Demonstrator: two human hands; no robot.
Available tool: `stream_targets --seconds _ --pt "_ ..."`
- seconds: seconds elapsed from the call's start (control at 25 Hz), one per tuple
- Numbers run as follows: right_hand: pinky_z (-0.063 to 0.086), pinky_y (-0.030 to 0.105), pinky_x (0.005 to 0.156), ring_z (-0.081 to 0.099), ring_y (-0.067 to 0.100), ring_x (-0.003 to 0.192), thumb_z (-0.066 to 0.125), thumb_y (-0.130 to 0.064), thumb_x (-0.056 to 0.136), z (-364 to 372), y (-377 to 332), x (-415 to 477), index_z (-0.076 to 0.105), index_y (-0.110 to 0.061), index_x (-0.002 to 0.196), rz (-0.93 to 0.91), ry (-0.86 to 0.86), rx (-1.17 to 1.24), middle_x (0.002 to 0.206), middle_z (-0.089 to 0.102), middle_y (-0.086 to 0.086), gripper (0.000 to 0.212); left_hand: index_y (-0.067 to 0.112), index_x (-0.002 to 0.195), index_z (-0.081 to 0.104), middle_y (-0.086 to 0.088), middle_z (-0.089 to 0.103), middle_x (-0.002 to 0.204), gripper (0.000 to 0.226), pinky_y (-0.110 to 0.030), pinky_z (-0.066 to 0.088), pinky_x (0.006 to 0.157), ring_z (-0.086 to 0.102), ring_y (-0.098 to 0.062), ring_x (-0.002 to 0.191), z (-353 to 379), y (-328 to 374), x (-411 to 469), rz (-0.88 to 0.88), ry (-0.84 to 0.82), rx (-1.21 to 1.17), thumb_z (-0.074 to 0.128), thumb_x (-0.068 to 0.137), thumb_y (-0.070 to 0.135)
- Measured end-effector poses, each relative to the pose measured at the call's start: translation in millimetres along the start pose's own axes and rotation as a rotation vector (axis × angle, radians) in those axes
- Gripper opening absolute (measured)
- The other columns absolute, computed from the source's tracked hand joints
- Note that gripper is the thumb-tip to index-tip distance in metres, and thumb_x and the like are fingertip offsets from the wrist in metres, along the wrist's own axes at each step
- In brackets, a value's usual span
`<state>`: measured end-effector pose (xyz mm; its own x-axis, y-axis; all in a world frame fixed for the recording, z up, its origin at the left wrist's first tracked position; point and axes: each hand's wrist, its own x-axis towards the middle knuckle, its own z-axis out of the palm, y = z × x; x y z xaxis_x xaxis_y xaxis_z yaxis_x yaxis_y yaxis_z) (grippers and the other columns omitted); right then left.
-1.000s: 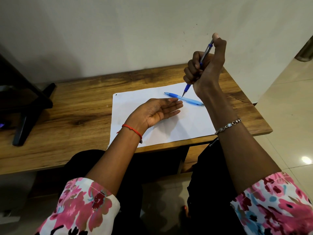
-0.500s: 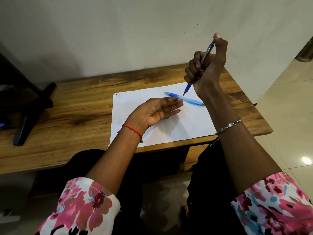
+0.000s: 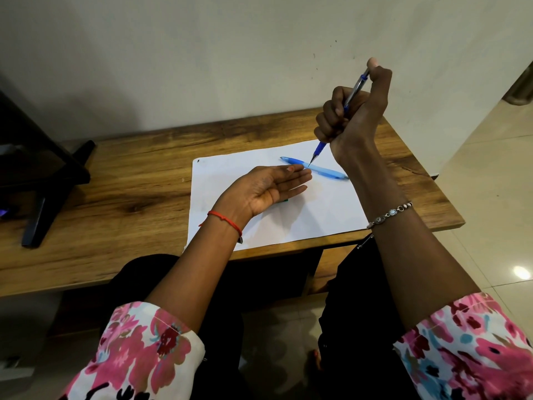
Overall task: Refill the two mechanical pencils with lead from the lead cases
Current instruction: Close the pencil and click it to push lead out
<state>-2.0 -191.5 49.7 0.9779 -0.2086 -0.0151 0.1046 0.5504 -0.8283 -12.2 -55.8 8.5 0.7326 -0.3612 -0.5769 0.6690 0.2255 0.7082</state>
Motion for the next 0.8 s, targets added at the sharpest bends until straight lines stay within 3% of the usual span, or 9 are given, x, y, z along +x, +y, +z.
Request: stream_targets --seconds 0.2,0.4,0.64,0.8 --pt "0.014 0.02 0.045 0.012 0.014 0.037 0.024 -0.058 0.091 -7 2 5 0.03 -0.011 0.044 -0.022 -0.009 0.216 0.037 0.016 -0.002 0.066 -0.003 0.114 0.057 -0.017 0.063 0.118 0.025 -0.034 0.054 0.087 0.061 -0.025 0.109 -2 1 -1 0.035 -0.068 -0.005 0.043 0.093 0.001" --pt "0.02 0.018 0.043 0.018 0.014 0.032 0.023 -0.059 0.087 -18 8 13 0.034 -0.012 0.043 -0.044 0.013 0.587 0.034 0.019 0.0 0.066 0.002 0.108 0.06 -0.01 0.069 0.099 0.029 -0.032 0.054 0.084 0.066 -0.021 0.103 -5 3 -3 0.16 -0.175 -0.051 0.036 0.094 -0.004" --pt "0.024 0.018 0.044 0.021 0.015 0.033 0.024 -0.058 0.087 -19 11 16 0.036 -0.012 0.044 -0.036 0.036 0.671 0.035 0.022 0.001 0.064 0.006 0.099 0.064 -0.008 0.073 0.093 0.027 -0.031 0.055 0.083 0.07 -0.017 0.088 -5 3 -3 0.243 -0.187 -0.102 0.04 0.092 -0.005" --pt "0.036 0.023 0.047 0.031 0.019 0.037 0.026 -0.054 0.09 -17 12 15 0.041 -0.009 0.049 -0.035 0.021 0.67 0.039 0.029 0.005 0.063 0.007 0.094 0.066 -0.005 0.074 0.083 0.016 -0.03 0.057 0.08 0.071 -0.014 0.081 -5 3 -1 0.319 -0.148 -0.145 0.052 0.088 0.001"
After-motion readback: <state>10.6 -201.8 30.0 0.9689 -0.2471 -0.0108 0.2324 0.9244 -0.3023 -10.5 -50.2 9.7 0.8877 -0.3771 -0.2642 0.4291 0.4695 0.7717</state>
